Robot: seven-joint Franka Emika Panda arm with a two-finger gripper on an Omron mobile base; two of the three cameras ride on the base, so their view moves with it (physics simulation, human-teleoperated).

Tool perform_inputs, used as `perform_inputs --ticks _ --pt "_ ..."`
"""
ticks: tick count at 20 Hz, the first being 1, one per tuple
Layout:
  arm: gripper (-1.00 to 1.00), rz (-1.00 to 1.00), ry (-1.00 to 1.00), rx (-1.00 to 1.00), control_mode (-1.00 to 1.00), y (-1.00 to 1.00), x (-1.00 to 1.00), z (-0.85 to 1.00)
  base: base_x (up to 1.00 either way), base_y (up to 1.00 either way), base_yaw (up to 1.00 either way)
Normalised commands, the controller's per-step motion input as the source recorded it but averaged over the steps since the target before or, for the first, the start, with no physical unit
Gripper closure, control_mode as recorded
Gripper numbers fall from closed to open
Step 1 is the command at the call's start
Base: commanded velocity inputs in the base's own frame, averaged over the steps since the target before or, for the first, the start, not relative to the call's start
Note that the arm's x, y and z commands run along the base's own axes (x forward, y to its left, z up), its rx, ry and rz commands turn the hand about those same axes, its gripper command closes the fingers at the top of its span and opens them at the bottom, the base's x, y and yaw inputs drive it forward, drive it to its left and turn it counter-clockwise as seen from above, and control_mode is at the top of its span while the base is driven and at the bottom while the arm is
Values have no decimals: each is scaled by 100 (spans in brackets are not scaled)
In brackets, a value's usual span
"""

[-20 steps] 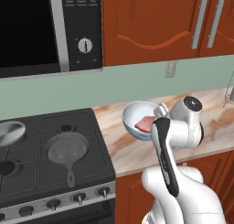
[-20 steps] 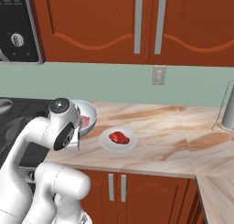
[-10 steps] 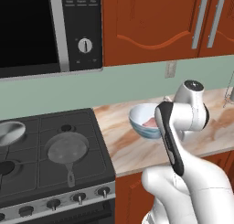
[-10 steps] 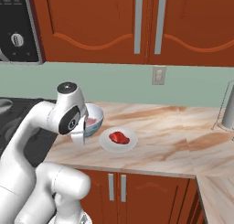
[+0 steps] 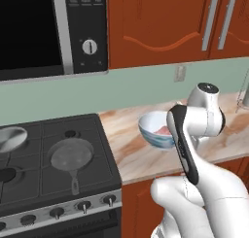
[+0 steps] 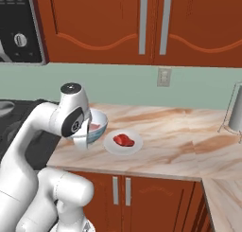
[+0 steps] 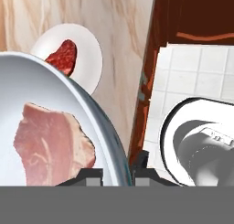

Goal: Place one of the steaks on the plate and the other in the bowl. Then place the bowl in the fridge.

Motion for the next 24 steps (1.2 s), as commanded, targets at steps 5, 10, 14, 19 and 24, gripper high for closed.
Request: perform_inputs --ticks 5,10,14,19,24 --pt "100 0 0 0 100 0 0 0 -97 13 0" --pt "100 0 0 0 100 0 0 0 -100 47 0" --pt "100 0 0 0 100 0 0 0 -79 97 15" --pt "100 0 0 0 100 0 0 0 -11 100 61" --pt "100 0 0 0 100 0 0 0 0 100 74"
